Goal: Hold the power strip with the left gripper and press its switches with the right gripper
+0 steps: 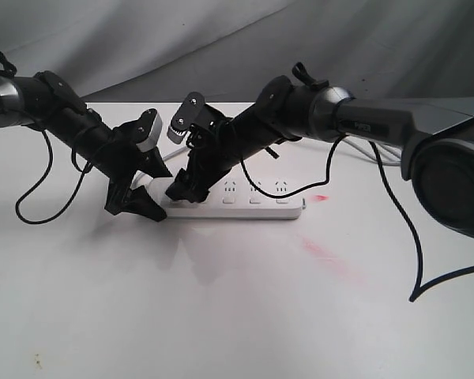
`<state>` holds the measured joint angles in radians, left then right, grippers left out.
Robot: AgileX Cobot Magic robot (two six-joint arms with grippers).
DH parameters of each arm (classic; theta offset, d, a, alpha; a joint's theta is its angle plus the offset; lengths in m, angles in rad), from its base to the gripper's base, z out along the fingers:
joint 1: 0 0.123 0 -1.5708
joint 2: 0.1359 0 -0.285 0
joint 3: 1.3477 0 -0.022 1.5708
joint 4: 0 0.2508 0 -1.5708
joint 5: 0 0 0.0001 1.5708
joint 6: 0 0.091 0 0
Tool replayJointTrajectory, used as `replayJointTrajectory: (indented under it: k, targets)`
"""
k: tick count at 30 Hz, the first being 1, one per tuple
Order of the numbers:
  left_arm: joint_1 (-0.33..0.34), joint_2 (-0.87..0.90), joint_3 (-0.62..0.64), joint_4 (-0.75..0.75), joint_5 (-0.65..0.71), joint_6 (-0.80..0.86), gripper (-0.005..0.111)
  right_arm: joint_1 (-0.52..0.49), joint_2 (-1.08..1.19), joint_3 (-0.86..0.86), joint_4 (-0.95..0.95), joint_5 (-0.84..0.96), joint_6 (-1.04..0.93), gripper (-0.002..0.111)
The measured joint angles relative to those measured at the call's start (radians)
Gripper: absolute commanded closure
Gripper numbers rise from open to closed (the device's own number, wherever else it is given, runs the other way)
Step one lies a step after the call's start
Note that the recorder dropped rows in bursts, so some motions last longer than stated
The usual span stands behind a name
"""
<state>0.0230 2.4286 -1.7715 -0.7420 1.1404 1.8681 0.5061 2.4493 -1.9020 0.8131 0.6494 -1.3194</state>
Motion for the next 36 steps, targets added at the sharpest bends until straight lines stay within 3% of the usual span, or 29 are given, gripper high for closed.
replayJointTrajectory:
  k: [36]
  targets:
    - [0.0, 0.0, 0.0, 0.002, 0.0, 0.0, 0.081, 0.022, 0.014, -0.019, -0.185, 0.001, 0.184, 0.027]
